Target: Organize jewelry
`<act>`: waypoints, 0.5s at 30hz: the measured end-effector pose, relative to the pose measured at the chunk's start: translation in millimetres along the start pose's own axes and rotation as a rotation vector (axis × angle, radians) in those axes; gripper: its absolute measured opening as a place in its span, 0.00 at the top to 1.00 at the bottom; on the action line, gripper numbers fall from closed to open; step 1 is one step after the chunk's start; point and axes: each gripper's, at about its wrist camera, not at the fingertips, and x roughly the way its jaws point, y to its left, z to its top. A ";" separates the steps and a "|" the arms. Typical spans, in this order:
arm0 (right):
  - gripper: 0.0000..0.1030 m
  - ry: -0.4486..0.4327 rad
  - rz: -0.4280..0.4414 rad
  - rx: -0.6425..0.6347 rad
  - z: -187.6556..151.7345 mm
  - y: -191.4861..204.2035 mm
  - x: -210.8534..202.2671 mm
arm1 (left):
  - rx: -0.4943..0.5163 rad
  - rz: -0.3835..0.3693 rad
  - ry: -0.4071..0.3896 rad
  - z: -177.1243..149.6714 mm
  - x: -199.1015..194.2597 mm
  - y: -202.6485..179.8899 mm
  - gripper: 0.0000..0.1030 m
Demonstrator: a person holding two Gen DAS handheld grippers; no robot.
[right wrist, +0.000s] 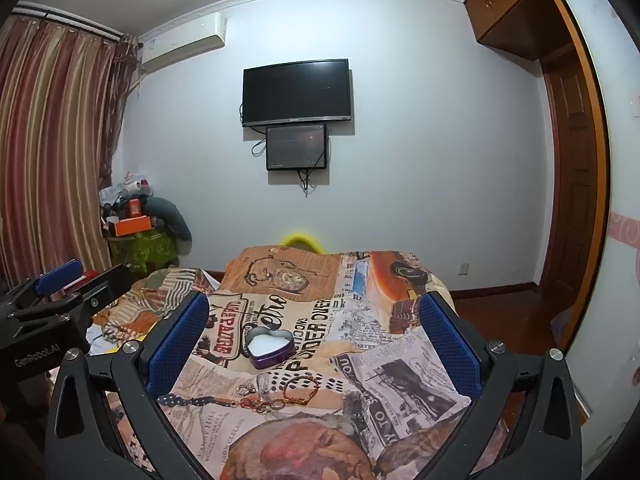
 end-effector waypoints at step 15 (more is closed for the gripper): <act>0.00 0.009 0.000 0.011 2.5 4.6 0.0 | 0.008 0.008 0.009 -3.6 4.4 -0.9 0.03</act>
